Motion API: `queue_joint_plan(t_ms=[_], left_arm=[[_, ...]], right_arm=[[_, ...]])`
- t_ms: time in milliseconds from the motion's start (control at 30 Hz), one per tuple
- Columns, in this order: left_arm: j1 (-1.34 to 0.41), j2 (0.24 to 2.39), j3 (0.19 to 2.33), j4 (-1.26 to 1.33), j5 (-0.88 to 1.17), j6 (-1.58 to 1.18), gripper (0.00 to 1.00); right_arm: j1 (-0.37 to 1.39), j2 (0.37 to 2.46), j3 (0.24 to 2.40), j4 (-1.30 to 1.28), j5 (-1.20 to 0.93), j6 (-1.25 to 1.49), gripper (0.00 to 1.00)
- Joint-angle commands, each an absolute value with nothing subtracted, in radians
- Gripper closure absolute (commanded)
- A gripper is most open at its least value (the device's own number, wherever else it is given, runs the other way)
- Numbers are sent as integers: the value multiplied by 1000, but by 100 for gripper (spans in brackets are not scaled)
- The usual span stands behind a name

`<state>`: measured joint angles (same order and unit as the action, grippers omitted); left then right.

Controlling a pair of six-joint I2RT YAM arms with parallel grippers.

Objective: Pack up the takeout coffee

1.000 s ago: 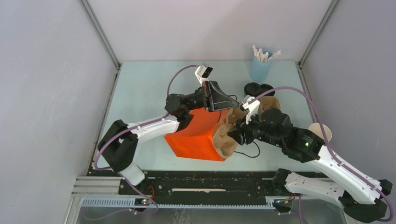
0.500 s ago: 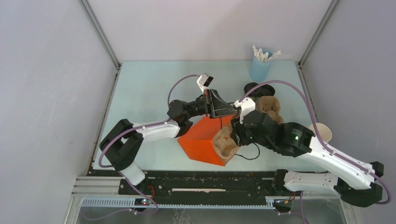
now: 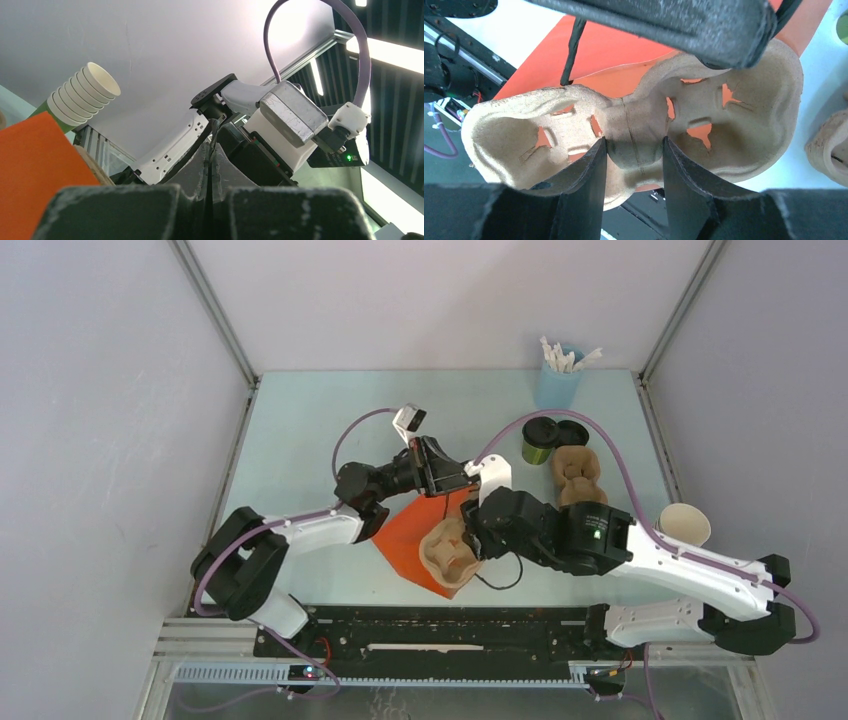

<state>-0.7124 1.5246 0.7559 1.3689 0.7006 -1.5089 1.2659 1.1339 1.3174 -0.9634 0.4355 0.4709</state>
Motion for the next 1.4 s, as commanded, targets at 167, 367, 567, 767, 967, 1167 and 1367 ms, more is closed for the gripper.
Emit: queue_joint_plan(t_ms=[167,367,567,767,967,1167,1367], left_arm=[[-697,1475,742,1415,700,-1496,100],[-686,1461,728,1408,709,-1510,100],[-671,1446,714,1408,714,-1512,100],[-666,1442,712,1407,718,-1535,100],[-709,1463,761,1406,697,-1563,100],[-810,1495,869,1405,673,-1588,100],[-875,1520,931,1403,663,-1600,100]], right_arm=[[1235,1154,1335,-767,379,324,66],[1211,1132,1325,-771,306,201,66],[1154,1102,1229,-710,151,169,66],[1013,1053,1177,-651,-99,83,66],[903,1024,1171,-607,-219,62,66],[866,948,1149,-687,-256,26,66],[775,799,1118,-821,-358,-51,65]])
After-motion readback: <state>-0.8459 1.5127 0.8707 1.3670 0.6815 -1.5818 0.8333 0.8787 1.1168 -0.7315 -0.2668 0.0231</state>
